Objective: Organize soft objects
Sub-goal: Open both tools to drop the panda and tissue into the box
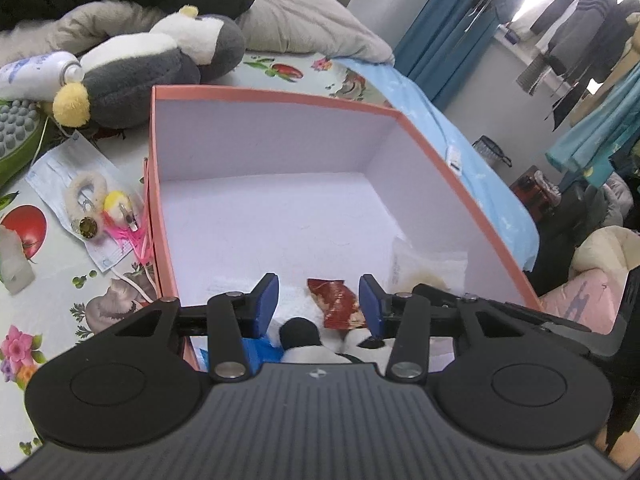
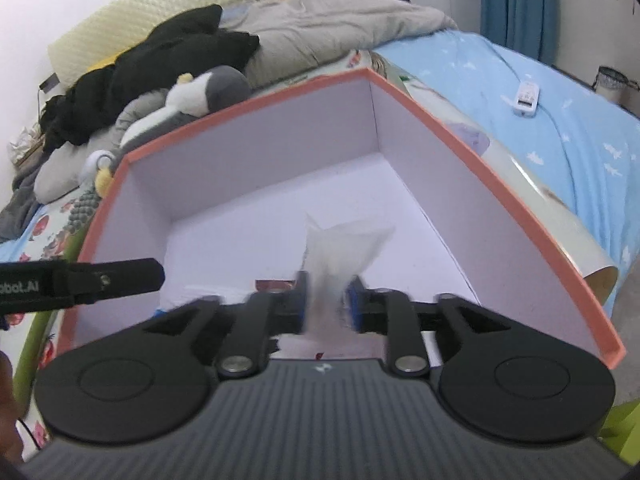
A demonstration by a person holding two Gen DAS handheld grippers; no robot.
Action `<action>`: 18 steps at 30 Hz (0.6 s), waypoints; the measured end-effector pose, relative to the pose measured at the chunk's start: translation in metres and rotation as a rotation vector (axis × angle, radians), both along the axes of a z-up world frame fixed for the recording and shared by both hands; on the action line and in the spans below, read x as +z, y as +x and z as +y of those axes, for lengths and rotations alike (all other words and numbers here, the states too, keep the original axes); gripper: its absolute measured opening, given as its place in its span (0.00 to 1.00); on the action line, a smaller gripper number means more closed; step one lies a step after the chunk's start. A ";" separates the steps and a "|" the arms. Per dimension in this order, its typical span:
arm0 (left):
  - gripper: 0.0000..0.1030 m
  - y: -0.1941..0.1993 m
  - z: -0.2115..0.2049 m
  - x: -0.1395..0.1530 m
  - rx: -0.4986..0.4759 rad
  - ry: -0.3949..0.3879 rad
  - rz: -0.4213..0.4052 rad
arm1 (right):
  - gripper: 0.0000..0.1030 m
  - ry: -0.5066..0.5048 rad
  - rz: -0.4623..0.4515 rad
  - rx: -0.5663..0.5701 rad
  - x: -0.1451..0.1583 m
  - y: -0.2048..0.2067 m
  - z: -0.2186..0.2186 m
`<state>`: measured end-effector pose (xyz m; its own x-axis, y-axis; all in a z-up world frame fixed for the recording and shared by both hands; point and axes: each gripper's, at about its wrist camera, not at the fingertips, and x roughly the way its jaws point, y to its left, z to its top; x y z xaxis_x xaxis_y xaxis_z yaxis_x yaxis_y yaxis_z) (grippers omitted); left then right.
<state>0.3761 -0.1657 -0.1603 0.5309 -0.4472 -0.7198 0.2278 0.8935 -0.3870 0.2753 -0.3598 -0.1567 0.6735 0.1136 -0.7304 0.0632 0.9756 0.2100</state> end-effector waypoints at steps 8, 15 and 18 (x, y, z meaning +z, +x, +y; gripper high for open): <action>0.49 -0.013 0.009 0.008 0.001 0.024 -0.025 | 0.51 0.010 0.034 0.011 -0.008 0.003 0.002; 0.49 -0.052 0.026 0.051 -0.007 -0.004 -0.091 | 0.71 0.012 0.010 0.006 0.016 -0.023 0.009; 0.50 -0.075 0.034 0.073 -0.004 -0.006 -0.138 | 0.71 0.023 -0.014 0.004 0.031 -0.040 0.012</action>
